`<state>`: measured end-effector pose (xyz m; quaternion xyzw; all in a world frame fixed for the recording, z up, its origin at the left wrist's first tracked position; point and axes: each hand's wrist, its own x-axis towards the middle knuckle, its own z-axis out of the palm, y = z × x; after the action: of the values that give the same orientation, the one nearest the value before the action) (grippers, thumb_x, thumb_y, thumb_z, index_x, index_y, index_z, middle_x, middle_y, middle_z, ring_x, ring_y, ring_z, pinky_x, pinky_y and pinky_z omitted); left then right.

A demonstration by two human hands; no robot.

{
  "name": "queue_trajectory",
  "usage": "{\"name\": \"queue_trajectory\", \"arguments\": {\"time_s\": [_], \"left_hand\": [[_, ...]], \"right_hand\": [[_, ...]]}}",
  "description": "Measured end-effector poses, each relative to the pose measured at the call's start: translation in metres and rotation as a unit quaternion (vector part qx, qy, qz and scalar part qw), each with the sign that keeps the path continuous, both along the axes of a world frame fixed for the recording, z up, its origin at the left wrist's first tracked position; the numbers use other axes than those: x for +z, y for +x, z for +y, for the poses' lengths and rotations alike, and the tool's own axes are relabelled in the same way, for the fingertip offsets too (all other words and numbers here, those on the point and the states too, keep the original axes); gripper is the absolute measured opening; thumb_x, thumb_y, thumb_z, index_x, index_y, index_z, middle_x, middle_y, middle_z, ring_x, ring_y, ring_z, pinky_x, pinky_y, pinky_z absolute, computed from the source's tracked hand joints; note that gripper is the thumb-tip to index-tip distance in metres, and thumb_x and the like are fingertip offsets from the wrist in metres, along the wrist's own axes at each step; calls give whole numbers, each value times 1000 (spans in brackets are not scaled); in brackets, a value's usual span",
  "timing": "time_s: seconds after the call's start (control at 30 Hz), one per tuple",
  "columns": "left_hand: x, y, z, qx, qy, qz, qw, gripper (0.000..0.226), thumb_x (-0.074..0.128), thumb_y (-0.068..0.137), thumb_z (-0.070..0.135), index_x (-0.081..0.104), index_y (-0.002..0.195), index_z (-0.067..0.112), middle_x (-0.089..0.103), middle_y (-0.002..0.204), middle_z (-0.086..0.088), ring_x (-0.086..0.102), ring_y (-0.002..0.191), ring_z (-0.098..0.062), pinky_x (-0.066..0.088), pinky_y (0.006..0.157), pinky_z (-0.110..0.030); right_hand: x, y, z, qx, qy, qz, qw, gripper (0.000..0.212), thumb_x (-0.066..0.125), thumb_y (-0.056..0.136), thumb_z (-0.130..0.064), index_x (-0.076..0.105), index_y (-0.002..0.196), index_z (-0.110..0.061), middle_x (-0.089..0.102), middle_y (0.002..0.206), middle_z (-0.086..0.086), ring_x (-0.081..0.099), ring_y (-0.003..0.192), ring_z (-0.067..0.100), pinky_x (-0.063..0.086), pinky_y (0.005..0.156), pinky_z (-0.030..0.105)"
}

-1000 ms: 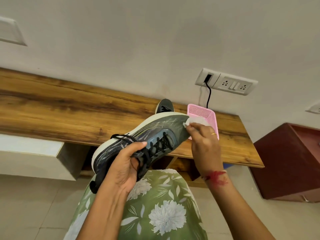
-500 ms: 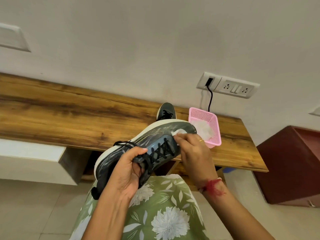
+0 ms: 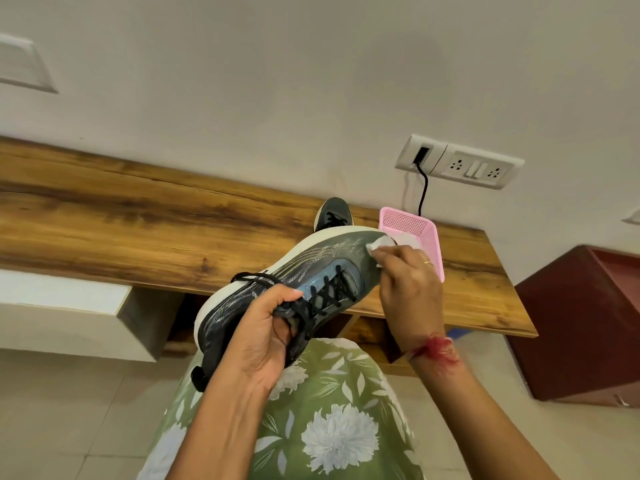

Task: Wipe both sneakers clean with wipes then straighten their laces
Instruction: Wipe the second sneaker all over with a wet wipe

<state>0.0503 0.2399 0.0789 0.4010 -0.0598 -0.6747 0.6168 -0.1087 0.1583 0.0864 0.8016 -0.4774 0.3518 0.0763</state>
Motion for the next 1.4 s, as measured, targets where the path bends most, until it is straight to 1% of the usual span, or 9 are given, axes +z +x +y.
{"name": "queue_trajectory", "arguments": {"time_s": [0.17,0.47,0.67,0.77,0.97,1.13,1.27,1.3,1.4], "left_hand": [[-4,5,0,0,8,-21,1000,5,55,78,6,59,79,9,68,76,-10,63,67,-22,48,69,-32],[0,3,1,-6,-12,-11,1000,9,56,69,5,62,74,7,70,71,-10,66,61,-21,57,63,-26],[4,-1,1,4,-24,-10,1000,35,51,77,0,66,49,14,69,67,-9,66,62,-21,53,72,-31],[-3,6,2,10,-34,-15,999,12,60,57,5,64,69,7,68,78,-13,64,70,-23,51,75,-32],[-8,6,0,13,-39,5,999,68,64,36,8,54,104,6,57,103,-21,59,89,-30,48,84,-36],[-7,11,3,4,-63,-14,998,70,61,37,9,43,104,10,45,105,-14,48,93,-30,44,80,-37],[-1,6,4,40,-42,35,998,14,53,72,10,59,62,3,61,81,-12,58,60,-19,45,53,-18],[-4,8,4,44,-43,47,997,33,44,84,10,65,58,7,67,74,-10,63,56,-16,47,47,-17],[-7,8,4,55,-21,77,995,44,41,97,33,70,96,-1,72,95,-17,72,80,-22,58,61,-23]], "right_hand": [[-11,-12,1,58,-7,129,990,34,76,64,9,70,96,0,67,92,13,62,80,29,53,64,31],[-16,-21,4,87,-49,168,981,31,65,78,3,66,108,2,65,106,17,60,93,29,54,76,36],[-15,-9,8,45,-23,85,995,36,71,70,10,67,105,2,66,103,17,62,91,32,54,77,36],[-17,-16,8,85,-2,150,985,41,77,65,7,67,105,0,66,102,14,63,88,28,55,71,33],[-12,-6,9,28,-15,72,997,36,73,67,8,69,102,2,67,97,16,63,84,31,54,70,34],[-10,-26,-3,14,-26,106,994,37,73,69,8,68,105,1,67,98,17,63,86,32,54,70,35],[-5,-17,2,-11,-16,28,999,36,69,72,11,67,107,2,66,98,18,61,86,36,54,70,41],[-9,-12,10,24,-15,68,997,38,71,70,9,67,107,2,66,99,17,61,86,34,54,70,39],[-10,-14,16,70,1,134,989,40,75,67,7,67,106,1,66,100,16,62,85,31,55,69,37]]}}
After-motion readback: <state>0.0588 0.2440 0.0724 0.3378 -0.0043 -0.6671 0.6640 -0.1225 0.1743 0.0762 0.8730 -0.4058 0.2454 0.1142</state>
